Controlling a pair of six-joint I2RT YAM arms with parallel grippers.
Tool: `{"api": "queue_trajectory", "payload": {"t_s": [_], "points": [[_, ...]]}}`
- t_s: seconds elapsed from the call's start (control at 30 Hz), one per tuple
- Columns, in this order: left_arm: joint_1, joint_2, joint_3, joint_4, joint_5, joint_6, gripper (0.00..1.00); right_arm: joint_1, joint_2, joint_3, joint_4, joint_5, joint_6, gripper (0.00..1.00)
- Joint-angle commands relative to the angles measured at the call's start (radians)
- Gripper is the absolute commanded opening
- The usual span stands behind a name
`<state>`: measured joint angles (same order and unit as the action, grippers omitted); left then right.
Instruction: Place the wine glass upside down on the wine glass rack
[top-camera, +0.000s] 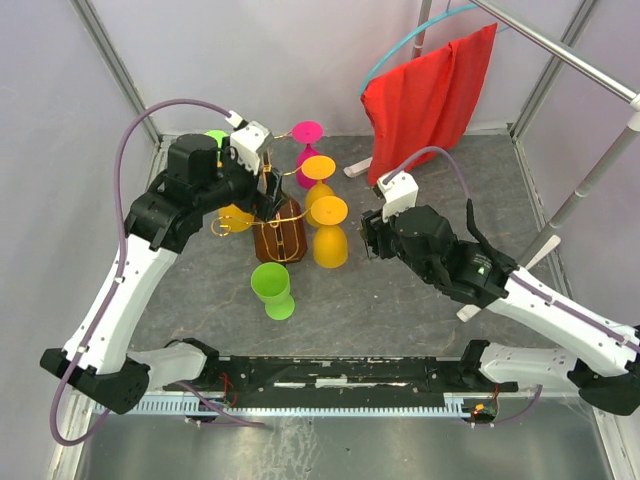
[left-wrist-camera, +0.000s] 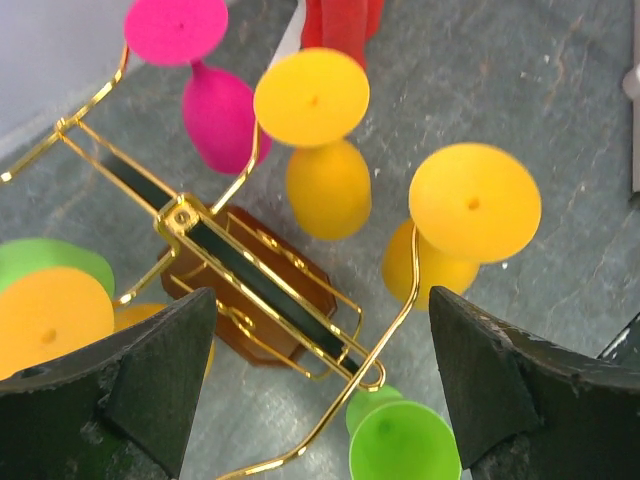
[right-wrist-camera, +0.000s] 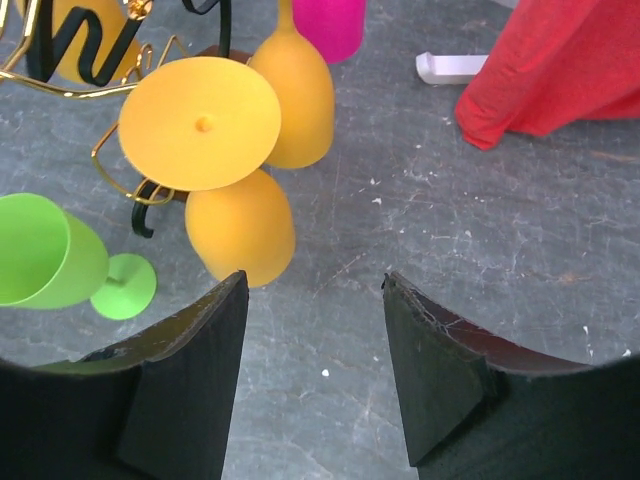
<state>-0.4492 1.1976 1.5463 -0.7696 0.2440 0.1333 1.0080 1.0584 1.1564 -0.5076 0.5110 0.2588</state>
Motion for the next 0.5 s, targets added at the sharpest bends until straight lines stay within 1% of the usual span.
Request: {"api": "queue_trajectory", "payload": {"t_s": [0.0, 0.07, 0.13, 0.3, 0.37, 0.47], "points": [[0.002, -0.06, -0.042, 0.008, -0.073, 0.035, 0.92, 0.005, 0.023, 0.104, -0.104, -0.098, 0.054, 0.63], [0.001, -0.078, -0.039, 0.06, -0.149, 0.011, 0.93, 0.005, 0.056, 0.133, -0.127, -0.132, 0.086, 0.61], [0.002, -0.075, -0.004, 0.076, -0.199, -0.005, 0.94, 0.007, 0.099, 0.155, -0.135, -0.173, 0.113, 0.59], [0.004, 0.013, 0.16, -0.036, -0.351, -0.03, 0.94, 0.046, 0.177, 0.189, -0.077, -0.246, 0.167, 0.58], [0.011, 0.043, 0.194, -0.052, -0.376, -0.028, 0.95, 0.079, 0.216, 0.219, -0.077, -0.242, 0.165, 0.58], [0.062, 0.064, 0.213, -0.043, -0.361, -0.031, 0.96, 0.12, 0.261, 0.256, -0.081, -0.231, 0.157, 0.59]]}}
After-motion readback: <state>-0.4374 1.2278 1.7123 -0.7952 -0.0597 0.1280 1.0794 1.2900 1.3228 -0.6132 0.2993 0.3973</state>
